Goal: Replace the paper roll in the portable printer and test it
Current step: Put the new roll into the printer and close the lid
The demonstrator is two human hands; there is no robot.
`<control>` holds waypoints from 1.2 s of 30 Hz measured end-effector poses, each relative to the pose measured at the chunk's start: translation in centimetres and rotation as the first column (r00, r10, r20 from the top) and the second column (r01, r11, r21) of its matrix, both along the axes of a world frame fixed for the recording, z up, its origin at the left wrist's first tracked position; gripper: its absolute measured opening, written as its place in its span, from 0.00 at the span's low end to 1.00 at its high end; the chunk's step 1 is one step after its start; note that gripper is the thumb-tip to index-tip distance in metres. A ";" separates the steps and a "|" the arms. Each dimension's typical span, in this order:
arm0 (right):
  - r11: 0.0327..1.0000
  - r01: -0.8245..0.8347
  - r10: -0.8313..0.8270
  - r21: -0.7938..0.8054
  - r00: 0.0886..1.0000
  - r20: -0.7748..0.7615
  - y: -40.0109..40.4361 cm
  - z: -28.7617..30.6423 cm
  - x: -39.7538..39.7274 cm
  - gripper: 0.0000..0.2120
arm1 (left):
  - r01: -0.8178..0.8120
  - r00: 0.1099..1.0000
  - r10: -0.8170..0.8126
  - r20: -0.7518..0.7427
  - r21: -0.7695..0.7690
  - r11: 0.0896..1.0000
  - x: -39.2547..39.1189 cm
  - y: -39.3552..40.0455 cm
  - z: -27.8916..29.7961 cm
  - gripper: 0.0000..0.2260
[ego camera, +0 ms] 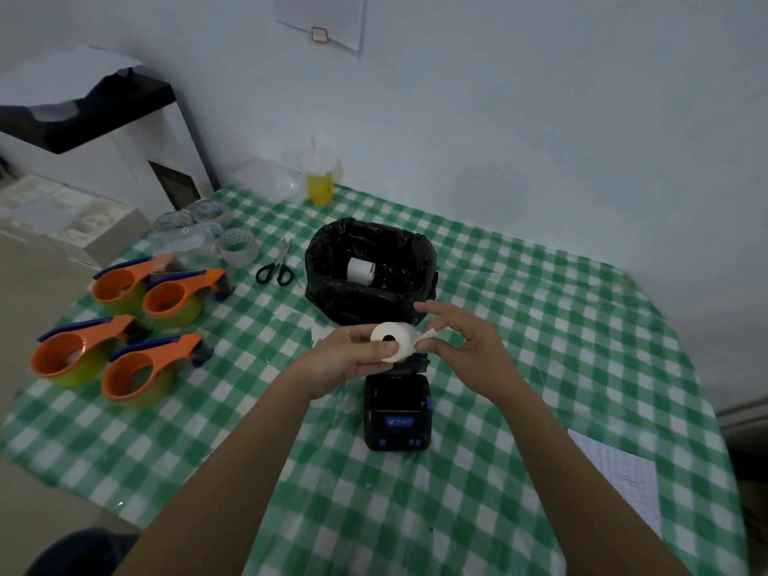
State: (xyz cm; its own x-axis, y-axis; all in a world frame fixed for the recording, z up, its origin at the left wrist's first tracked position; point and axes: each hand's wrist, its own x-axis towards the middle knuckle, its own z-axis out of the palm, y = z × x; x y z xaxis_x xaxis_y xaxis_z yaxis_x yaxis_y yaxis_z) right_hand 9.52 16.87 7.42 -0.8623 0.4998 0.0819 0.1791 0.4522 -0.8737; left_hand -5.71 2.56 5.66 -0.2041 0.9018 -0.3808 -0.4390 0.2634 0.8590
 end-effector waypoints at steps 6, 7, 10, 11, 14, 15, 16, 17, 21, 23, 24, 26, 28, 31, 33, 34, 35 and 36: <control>0.944 -0.152 0.190 -0.294 0.976 0.105 -1.2 -0.8 0.0 0.07 | 0.201 0.974 -0.190 0.128 -0.088 0.976 -0.5 -0.2 -1.3 0.33; 0.943 -0.136 0.178 -0.302 0.977 0.116 -1.4 -1.4 0.1 0.05 | 0.231 0.965 -0.215 0.148 -0.095 0.968 -0.6 -0.3 -1.7 0.34; 0.934 -0.060 0.104 -0.352 0.989 0.108 -2.0 -3.2 0.6 0.03 | 0.225 0.956 -0.196 0.219 -0.121 0.967 0.0 -0.3 -3.1 0.34; 0.934 -0.024 0.067 -0.357 0.992 0.108 -2.2 -3.8 0.8 0.04 | 0.203 0.960 -0.167 0.225 -0.144 0.969 0.3 -0.3 -3.6 0.34; 0.934 0.132 -0.070 -0.332 0.979 0.193 -2.7 -5.7 1.1 0.06 | 0.118 0.990 -0.090 0.111 -0.281 0.952 1.2 0.1 -5.0 0.29; 0.936 0.172 -0.105 -0.307 0.969 0.222 -3.0 -6.5 1.1 0.07 | 0.082 0.996 -0.088 -0.002 -0.348 0.934 1.4 0.2 -5.5 0.27; 0.939 0.203 -0.133 -0.279 0.959 0.250 -3.2 -7.2 1.0 0.07 | 0.015 0.986 -0.081 -0.144 -0.411 0.911 1.5 0.4 -6.0 0.24; 0.950 0.222 -0.155 -0.221 0.946 0.284 -3.5 -7.9 0.9 0.06 | -0.089 0.954 -0.052 -0.296 -0.444 0.891 1.6 0.5 -6.5 0.21; 0.958 0.048 -0.149 0.282 0.924 0.351 -3.8 -11.3 0.2 0.05 | -0.407 0.587 0.029 -0.809 -0.264 0.874 1.3 0.7 -7.9 0.10; 0.870 -0.129 -0.078 0.476 0.917 0.390 -4.1 -13.2 -0.2 0.09 | -0.328 0.468 0.009 -0.884 -0.164 0.930 1.1 0.9 -8.8 0.09; 0.840 -0.175 -0.063 0.513 0.908 0.413 -4.2 -14.0 -0.3 0.13 | -0.254 0.452 -0.026 -0.892 -0.157 0.954 1.0 1.0 -9.2 0.12; 0.811 -0.233 -0.062 0.537 0.878 0.475 -4.3 -14.8 -0.6 0.16 | -0.138 0.469 -0.099 -0.877 -0.183 0.973 0.9 1.2 -9.7 0.16; 0.809 -0.247 -0.071 0.534 0.860 0.505 -4.1 -15.0 -1.1 0.15 | -0.083 0.466 -0.132 -0.875 -0.192 0.978 0.9 1.3 -10.1 0.17; 0.788 -0.304 -0.050 0.536 0.835 0.547 -3.2 -15.7 -1.1 0.13 | -0.097 0.463 -0.116 -0.879 -0.180 0.979 0.7 1.4 -10.2 0.15; 0.761 -0.365 -0.010 0.536 0.820 0.572 -2.8 -16.1 -0.8 0.12 | -0.099 0.460 -0.120 -0.880 -0.185 0.978 0.6 1.5 -10.1 0.14; 0.745 -0.389 -0.001 0.542 0.812 0.584 -2.7 -16.2 -0.6 0.12 | -0.096 0.458 -0.127 -0.880 -0.191 0.977 0.5 1.5 -10.0 0.14; 0.731 -0.405 0.001 0.550 0.806 0.592 -2.7 -16.1 -0.5 0.13 | -0.092 0.454 -0.134 -0.881 -0.196 0.976 0.5 1.4 -10.0 0.14; 0.720 -0.412 -0.003 0.558 0.803 0.596 -2.8 -15.9 -0.5 0.13 | -0.088 0.449 -0.137 -0.883 -0.197 0.976 0.5 1.4 -10.0 0.14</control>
State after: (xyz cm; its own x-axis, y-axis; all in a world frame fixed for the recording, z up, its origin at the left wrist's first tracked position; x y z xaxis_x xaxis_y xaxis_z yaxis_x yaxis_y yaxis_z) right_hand 9.04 14.04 -8.52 -0.9334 0.3055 -0.1881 0.3341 0.9313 -0.1454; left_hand -5.21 3.93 -4.31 -0.5098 0.8454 -0.1597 0.5435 0.4603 0.7020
